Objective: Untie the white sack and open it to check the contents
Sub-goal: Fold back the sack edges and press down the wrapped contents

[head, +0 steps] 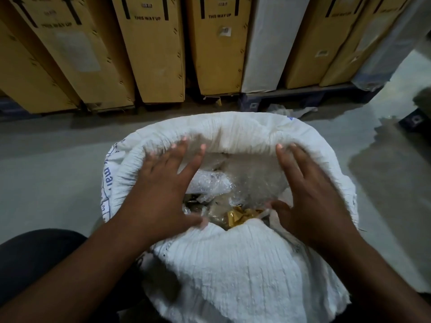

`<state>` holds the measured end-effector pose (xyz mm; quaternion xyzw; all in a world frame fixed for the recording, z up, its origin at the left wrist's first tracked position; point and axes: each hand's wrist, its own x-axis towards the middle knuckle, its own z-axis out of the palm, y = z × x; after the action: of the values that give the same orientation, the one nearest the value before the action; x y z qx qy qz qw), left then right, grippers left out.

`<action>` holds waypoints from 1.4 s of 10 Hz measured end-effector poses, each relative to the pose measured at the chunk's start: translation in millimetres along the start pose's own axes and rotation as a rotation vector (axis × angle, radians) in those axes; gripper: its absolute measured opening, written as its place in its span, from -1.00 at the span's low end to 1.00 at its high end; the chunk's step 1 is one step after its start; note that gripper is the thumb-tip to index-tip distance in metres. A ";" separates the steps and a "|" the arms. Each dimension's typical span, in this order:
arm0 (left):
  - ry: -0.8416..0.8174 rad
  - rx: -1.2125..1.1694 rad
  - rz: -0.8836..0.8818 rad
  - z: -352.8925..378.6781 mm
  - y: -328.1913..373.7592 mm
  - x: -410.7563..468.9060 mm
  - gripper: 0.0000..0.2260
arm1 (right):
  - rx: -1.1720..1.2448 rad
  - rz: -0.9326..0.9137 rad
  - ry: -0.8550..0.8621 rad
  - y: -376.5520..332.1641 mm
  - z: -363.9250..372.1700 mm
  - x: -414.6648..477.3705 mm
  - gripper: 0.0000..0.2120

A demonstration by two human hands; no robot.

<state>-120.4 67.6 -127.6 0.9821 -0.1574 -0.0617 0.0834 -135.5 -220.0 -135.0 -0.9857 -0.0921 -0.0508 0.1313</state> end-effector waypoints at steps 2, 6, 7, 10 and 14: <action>0.210 -0.138 0.143 8.2 2.0 10.0 -0.24 | 0.145 -0.171 0.101 -14.6 19.9 7.4 -0.55; 0.197 -0.334 0.066 15.1 -3.8 23.0 -0.73 | 0.172 -0.147 0.117 -1.9 23.3 13.8 -0.92; 0.192 -0.355 0.005 16.8 -10.9 25.7 -0.45 | 0.146 -0.052 0.014 10.3 28.3 15.1 -0.47; 0.295 -0.459 -0.089 16.8 -27.7 44.4 0.16 | 0.196 0.119 -0.032 23.9 34.2 21.5 0.10; 0.299 -0.323 -0.093 23.4 -24.0 51.9 0.20 | 0.504 -0.499 -0.724 -58.8 34.3 -148.5 -0.63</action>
<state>-67.7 70.1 -159.7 0.9603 -0.0859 0.0565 0.2593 -289.6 -180.0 -171.7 -0.8258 -0.3740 0.2882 0.3085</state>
